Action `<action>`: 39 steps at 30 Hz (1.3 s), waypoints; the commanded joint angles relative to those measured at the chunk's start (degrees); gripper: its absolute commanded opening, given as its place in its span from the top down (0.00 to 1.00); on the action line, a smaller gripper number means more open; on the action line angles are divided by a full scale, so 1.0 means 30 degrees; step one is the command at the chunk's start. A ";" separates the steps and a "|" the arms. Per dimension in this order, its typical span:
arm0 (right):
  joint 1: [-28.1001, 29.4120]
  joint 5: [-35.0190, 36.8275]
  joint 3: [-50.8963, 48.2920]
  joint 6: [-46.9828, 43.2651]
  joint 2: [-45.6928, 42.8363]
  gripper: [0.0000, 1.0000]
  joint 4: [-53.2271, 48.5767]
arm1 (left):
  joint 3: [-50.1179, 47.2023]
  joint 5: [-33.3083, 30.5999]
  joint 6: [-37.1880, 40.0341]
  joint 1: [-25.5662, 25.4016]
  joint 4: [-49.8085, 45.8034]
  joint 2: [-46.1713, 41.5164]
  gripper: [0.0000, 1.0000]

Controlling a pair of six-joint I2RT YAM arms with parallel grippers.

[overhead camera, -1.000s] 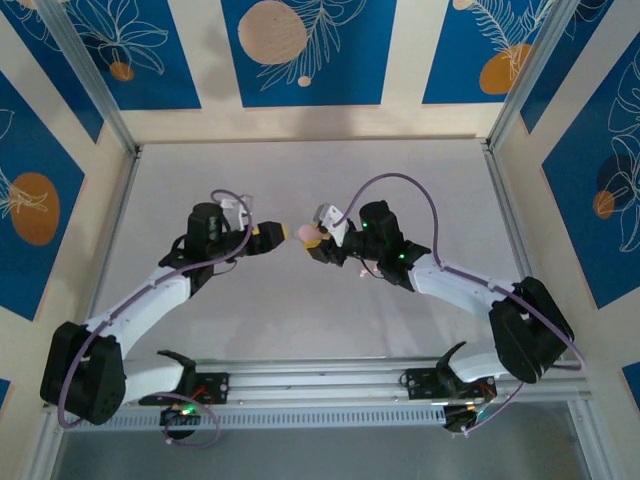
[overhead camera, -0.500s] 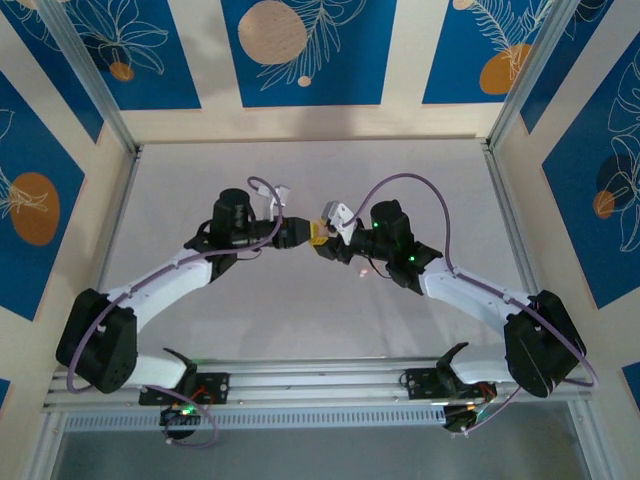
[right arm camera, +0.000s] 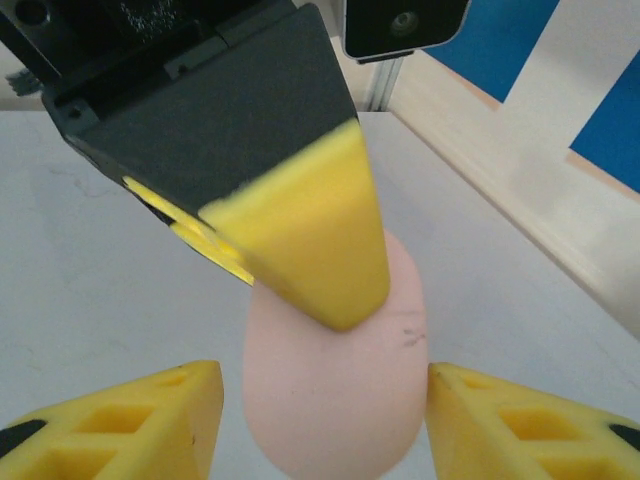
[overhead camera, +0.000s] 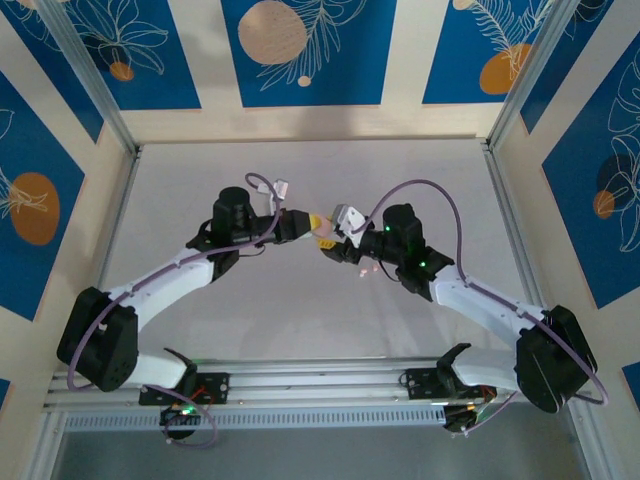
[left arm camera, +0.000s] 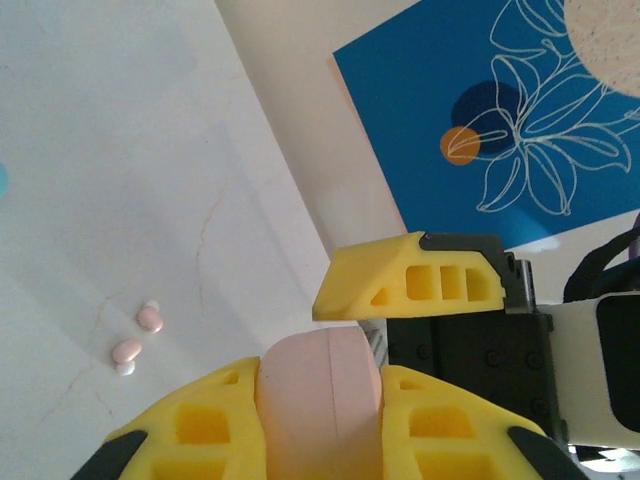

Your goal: Insert the wireless bluetooth earbuds into the charging case

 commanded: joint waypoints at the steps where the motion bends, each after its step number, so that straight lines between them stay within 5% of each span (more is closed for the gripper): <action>1: -0.0458 -0.0844 -0.0150 -0.0597 -0.0559 0.44 0.0162 | 0.0011 0.0120 -0.1823 -0.0049 0.1388 -0.0077 0.86; 25: -0.1290 -0.3824 0.1090 0.1038 0.0563 0.60 0.1066 | 0.0053 0.0989 -0.2045 -0.0043 0.1599 0.0422 0.80; 31: -0.1488 -0.4687 0.1160 0.1648 0.0632 0.66 0.0722 | 0.0119 0.0959 -0.1650 -0.0028 0.1426 0.0304 0.67; 35: -0.1696 -0.5263 0.1180 0.2098 0.0605 0.66 0.0537 | 0.0182 0.0725 -0.1050 -0.0050 0.1034 0.0037 0.41; 39: -0.2143 -0.6540 0.1529 0.2978 0.0638 0.67 -0.0178 | 0.0178 -0.0271 0.1451 -0.0065 -0.0190 -0.1023 0.37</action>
